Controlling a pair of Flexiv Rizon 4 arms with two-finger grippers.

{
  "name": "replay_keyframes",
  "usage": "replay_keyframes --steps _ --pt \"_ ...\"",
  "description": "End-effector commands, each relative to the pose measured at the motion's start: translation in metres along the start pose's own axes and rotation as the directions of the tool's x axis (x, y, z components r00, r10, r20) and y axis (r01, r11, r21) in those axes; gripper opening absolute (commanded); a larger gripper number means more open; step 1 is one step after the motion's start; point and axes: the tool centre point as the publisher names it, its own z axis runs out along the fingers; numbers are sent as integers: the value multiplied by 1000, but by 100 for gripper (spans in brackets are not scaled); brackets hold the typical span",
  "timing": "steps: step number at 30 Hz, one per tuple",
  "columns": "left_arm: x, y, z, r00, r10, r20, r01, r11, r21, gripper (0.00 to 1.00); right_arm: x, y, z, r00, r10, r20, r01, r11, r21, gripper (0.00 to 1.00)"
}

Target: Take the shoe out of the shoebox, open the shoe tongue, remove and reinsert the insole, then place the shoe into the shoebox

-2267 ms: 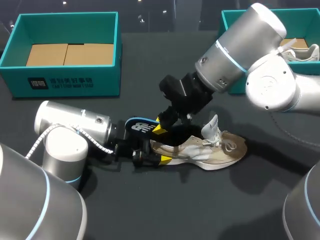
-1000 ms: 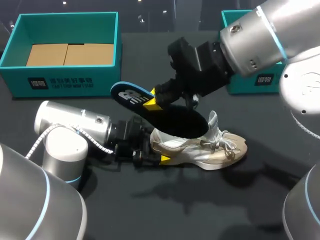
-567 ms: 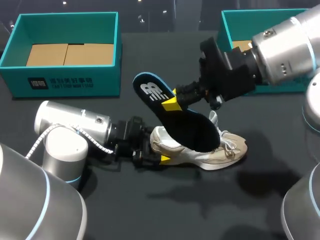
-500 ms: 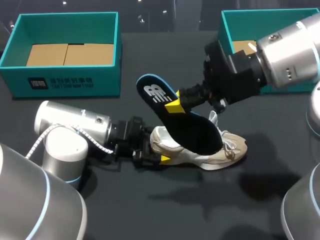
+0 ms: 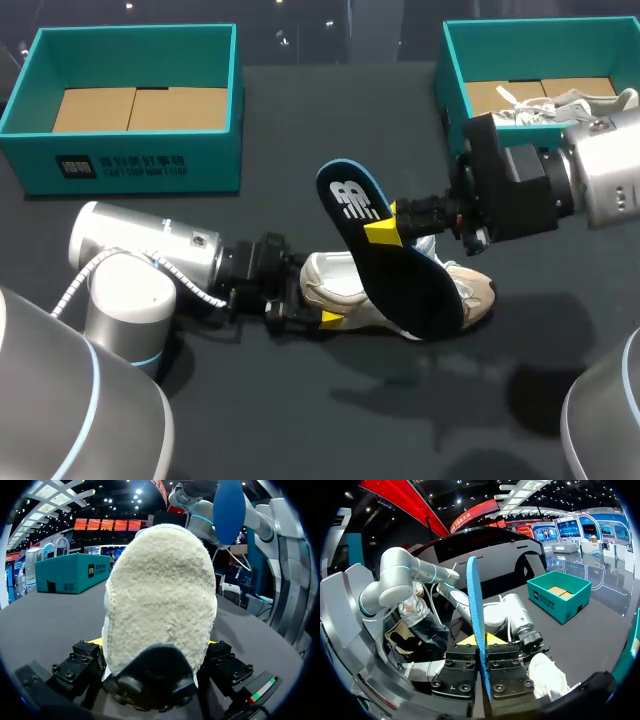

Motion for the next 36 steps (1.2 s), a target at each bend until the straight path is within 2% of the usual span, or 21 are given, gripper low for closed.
replay_keyframes --steps 1,7,24,30,36 --pt "2 4 -1 1000 0 1 0 1000 -1 0 19 -18 -22 998 18 62 -7 985 -174 0" --pt "2 4 -1 1000 0 1 0 1000 -1 0 21 -25 -30 998 23 65 -7 970 -243 0" --pt "2 4 -1 1000 0 1 0 1000 -1 0 17 -31 -34 991 127 38 -108 939 -327 0" --pt "2 4 -1 1000 0 1 0 1000 -1 0 13 -28 -34 990 131 47 -106 928 -356 0" --pt "2 4 -1 1000 0 1 0 1000 -1 0 1 -17 -29 993 119 21 -105 936 -336 0"
